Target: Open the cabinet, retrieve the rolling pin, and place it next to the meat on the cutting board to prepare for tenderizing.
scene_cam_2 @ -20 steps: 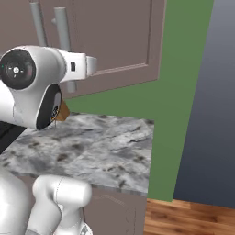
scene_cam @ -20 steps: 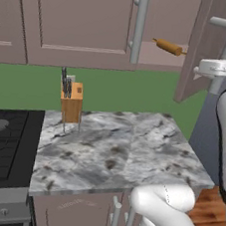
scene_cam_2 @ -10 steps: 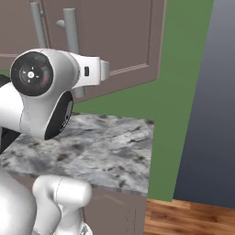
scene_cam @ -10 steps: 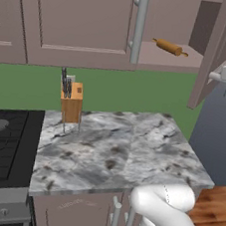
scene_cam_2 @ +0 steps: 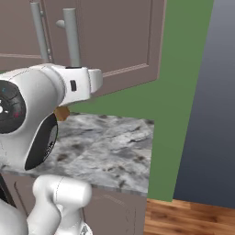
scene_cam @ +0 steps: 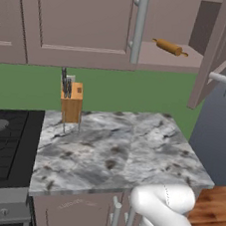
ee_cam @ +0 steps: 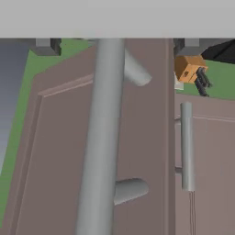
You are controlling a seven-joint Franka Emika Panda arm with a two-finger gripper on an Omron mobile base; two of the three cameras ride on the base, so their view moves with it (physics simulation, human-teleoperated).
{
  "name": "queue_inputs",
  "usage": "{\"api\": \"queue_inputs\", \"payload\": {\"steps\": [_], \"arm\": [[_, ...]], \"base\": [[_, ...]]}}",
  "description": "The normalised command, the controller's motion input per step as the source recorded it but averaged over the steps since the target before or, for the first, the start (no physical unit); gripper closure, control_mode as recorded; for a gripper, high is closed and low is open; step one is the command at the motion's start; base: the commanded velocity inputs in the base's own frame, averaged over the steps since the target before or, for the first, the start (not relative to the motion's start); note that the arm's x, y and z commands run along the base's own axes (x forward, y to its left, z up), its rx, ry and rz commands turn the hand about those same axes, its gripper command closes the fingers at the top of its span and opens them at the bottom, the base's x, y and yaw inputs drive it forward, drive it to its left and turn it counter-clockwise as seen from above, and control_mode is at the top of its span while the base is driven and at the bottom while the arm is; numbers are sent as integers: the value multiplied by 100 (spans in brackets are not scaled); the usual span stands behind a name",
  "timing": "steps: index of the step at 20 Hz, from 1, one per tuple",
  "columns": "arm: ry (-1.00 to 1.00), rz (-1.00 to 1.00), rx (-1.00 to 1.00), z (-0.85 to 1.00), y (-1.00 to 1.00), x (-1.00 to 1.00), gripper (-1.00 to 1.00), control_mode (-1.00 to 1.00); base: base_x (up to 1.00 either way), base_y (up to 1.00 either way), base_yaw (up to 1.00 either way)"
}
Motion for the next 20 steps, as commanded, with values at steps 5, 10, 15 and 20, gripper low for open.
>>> {"api": "queue_inputs", "payload": {"steps": [5, 10, 15, 20], "arm": [[-8, 0, -11, 0, 7, -95, -100, -100], [-1, -5, -19, 0, 49, -64, -100, -100], [0, -11, -25, 0, 75, -20, -100, -100], [1, -14, -26, 0, 79, 1, -100, -100]], "base": [[0, 0, 0], [0, 0, 0], [0, 0, 0], [0, 0, 0]]}}
